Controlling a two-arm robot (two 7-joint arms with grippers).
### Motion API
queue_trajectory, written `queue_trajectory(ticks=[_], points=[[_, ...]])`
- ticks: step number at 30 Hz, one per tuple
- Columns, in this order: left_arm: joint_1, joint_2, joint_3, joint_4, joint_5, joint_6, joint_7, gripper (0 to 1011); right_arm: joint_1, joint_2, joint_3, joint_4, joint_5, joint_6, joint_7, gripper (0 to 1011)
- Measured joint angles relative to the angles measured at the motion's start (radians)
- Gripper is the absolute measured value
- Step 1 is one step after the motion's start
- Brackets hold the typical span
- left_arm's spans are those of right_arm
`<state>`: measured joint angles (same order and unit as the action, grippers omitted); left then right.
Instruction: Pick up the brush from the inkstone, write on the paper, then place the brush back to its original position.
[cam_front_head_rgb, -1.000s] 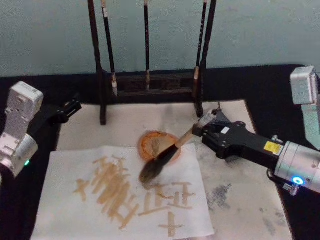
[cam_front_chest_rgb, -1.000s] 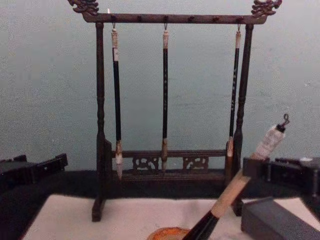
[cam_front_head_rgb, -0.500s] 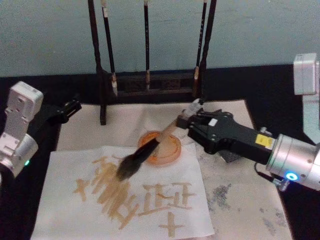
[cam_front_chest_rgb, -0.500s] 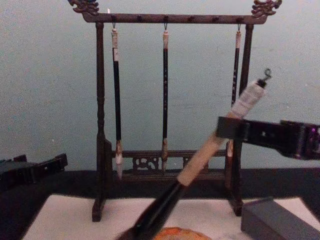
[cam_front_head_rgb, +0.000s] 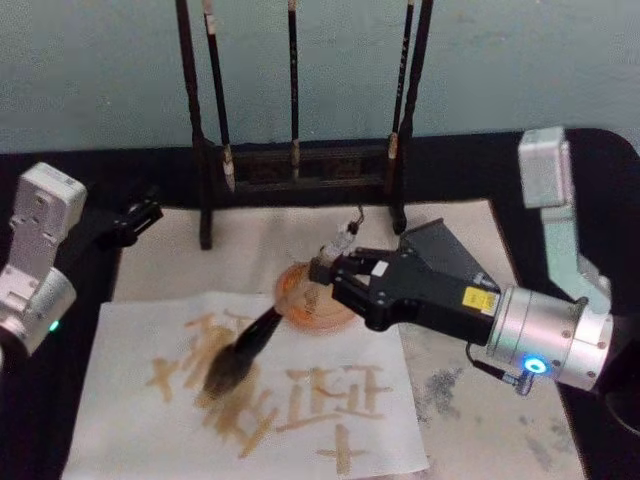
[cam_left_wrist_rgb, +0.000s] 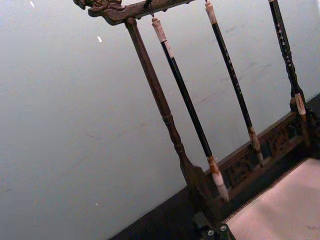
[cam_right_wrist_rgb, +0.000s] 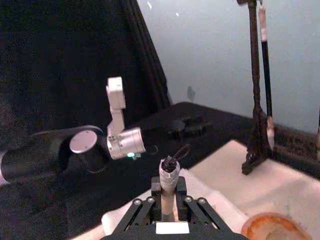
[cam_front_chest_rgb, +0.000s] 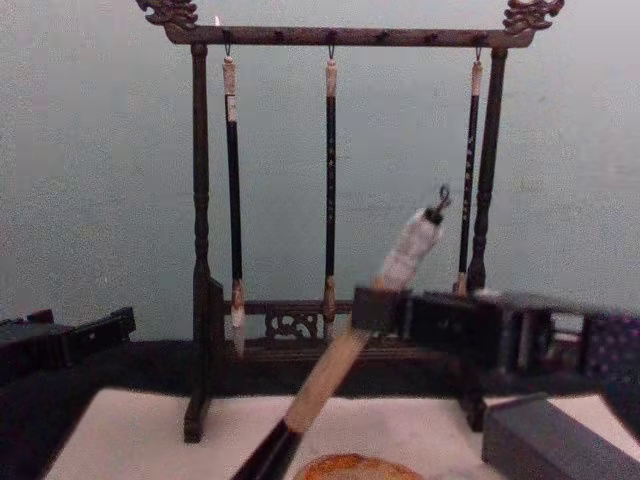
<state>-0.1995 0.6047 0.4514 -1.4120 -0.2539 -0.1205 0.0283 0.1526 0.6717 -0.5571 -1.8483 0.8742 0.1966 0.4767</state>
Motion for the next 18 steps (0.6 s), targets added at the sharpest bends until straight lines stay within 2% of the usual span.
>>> queue_trajectory(ticks=[3, 10, 16, 18], points=[[0.000, 0.000, 0.000, 0.000, 0.000, 0.000, 0.000, 1002, 0.011, -0.010, -0.017, 0.027, -0.010, 0.008, -0.006, 173], [0.000, 0.000, 0.000, 0.000, 0.000, 0.000, 0.000, 1002, 0.016, -0.012, -0.027, 0.053, -0.029, 0.017, -0.019, 173], [0.000, 0.000, 0.000, 0.000, 0.000, 0.000, 0.000, 1002, 0.003, 0.002, -0.019, 0.064, -0.034, 0.024, -0.029, 173], [0.000, 0.000, 0.000, 0.000, 0.000, 0.000, 0.000, 1002, -0.010, 0.014, -0.006, 0.062, -0.033, 0.022, -0.033, 173]])
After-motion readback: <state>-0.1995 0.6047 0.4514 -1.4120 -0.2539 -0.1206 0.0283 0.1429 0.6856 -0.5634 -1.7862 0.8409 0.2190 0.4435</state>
